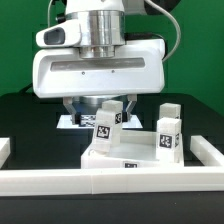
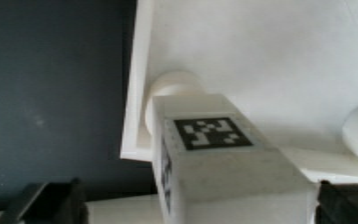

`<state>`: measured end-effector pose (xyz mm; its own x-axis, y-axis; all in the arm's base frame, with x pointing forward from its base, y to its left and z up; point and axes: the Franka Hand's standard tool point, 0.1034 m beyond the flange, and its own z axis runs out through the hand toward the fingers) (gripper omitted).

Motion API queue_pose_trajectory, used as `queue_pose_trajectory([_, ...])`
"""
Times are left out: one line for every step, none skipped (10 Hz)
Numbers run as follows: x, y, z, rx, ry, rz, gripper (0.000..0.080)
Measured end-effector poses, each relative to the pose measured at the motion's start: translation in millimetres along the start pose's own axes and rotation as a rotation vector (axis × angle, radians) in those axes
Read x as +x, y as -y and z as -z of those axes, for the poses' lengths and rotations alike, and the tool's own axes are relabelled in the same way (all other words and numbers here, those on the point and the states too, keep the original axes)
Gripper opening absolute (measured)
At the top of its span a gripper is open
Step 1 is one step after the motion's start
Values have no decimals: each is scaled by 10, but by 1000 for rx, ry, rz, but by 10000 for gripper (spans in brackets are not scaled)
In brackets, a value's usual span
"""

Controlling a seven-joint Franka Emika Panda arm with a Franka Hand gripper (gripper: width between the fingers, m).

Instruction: Assemble square table

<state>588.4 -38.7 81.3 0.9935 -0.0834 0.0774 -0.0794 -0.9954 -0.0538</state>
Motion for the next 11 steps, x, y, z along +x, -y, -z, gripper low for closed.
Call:
queue_pose_trajectory([-1,-11,-1,0,0,-1,522])
queue_pose_trajectory([-1,-8,-2,0,0,-1,387])
queue_pose_trajectory([-1,-10,-2,0,0,-1,387])
queue_pose_trajectory([-1,-10,-2,0,0,-1,288])
queue_pose_trajectory([-1,-10,-2,0,0,-2,288])
queue_pose_trajectory([-1,-10,-2,0,0,-18,288])
queue_pose_trajectory([-1,-10,-2,0,0,-23,288])
queue_pose_trajectory([-1,-11,-2,0,0,-49,288])
queue_pose_trajectory([0,-11,-5,3,-3,-160,288])
queue_pose_trajectory([3,-6,-8,1,-11,-277,288])
queue_pose_trajectory([6,19,-12,0,-17,-380,290])
